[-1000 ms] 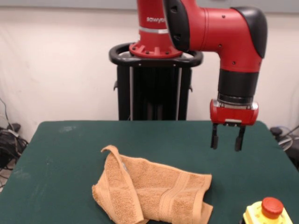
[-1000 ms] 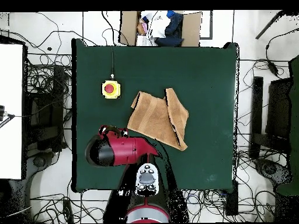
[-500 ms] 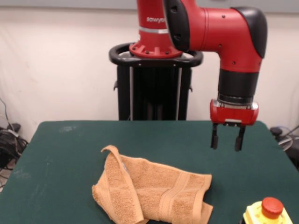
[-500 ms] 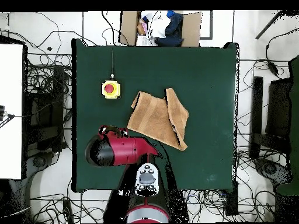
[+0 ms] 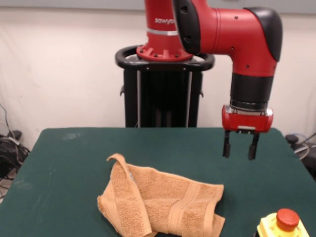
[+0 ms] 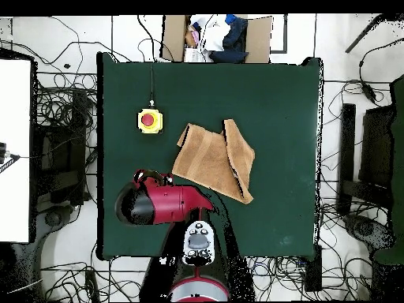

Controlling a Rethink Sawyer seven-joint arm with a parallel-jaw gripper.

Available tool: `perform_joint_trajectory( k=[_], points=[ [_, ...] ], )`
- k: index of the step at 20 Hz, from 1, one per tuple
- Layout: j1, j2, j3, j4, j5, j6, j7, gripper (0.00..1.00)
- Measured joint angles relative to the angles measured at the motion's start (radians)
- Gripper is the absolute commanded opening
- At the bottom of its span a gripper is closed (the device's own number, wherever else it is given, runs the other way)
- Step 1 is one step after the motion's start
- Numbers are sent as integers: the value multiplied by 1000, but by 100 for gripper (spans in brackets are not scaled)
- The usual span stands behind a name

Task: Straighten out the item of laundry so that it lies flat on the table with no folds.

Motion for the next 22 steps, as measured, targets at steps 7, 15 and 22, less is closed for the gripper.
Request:
perform_joint_trajectory(
  k=[7,15,22],
  points=[
    [-35,-108,125,-83,-111,185,-1,100],
    [-46,-184,311,-256,-226,352,-23,100],
    [-98,-210,480,-385,-242,470,-119,100]
  ],
)
